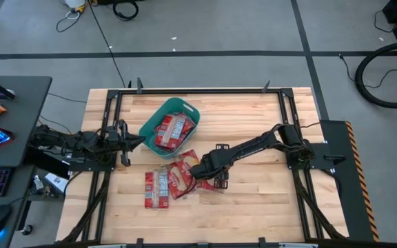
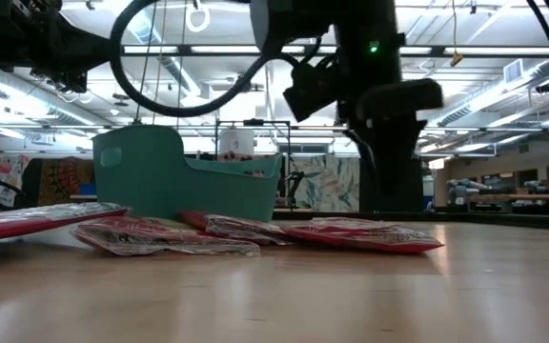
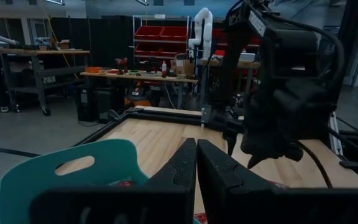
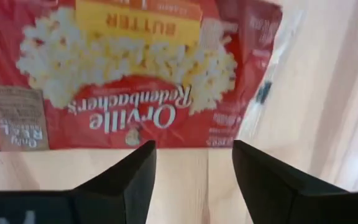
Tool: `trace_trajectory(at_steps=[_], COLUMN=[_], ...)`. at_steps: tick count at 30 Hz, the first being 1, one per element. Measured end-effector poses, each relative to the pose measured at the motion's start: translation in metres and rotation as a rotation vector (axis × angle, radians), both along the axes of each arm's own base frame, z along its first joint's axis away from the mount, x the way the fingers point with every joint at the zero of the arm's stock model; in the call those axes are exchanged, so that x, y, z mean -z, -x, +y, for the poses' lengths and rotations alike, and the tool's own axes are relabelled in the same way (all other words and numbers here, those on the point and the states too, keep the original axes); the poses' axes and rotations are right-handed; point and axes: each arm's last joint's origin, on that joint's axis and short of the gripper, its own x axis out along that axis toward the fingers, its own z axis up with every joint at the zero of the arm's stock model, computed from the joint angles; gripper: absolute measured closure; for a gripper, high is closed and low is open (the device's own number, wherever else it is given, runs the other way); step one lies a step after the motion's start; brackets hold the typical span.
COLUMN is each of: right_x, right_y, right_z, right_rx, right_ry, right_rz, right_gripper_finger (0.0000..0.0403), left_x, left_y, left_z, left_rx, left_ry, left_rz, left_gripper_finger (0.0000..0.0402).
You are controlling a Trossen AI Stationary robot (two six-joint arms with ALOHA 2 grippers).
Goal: Sort popcorn bags into baskets
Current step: Put the red popcorn bag into the blue bin
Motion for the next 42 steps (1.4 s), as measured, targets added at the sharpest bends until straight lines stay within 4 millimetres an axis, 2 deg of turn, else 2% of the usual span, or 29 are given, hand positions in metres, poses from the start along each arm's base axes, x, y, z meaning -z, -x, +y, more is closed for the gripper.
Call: trace_trajectory(at_steps=[9, 14, 17, 24, 28, 37, 42], right_x=[0.001, -0.001, -0.003, 0.004, 0.008, 0.024, 0.034], right_y=[-0.02, -0.023, -0.018, 0.014, 0.021, 0.025, 0.031], right_z=[-0.058, -0.078, -0.081, -0.086, -0.089, -0.09, -0.09], right_rx=[0.04, 0.045, 0.028, 0.104, 0.133, 0.134, 0.139], right_ry=[-0.126, -0.173, -0.182, -0.202, -0.228, -0.223, -0.199], right_rz=[-0.099, -0.136, -0.219, -0.452, -0.532, -0.555, -0.542], right_gripper_finger=[0.0213, 0.021, 0.021, 0.021, 0.0209, 0.0168, 0.0166], left_x=[0.0, 0.002, 0.004, 0.004, 0.003, 0.004, 0.004], left_y=[0.0, 0.0, 0.0, 0.0, 0.0, 0.0, 0.0], left_z=[0.0, 0.0, 0.0, 0.0, 0.0, 0.0, 0.0], left_rx=[0.0, 0.0, 0.0, 0.006, 0.007, 0.007, 0.007], left_ry=[0.001, -0.004, -0.007, 0.051, 0.069, 0.068, 0.068], left_rz=[0.004, 0.023, 0.037, 0.022, 0.018, 0.023, 0.025], left_gripper_finger=[0.0383, 0.0383, 0.0383, 0.0383, 0.0383, 0.0383, 0.0383])
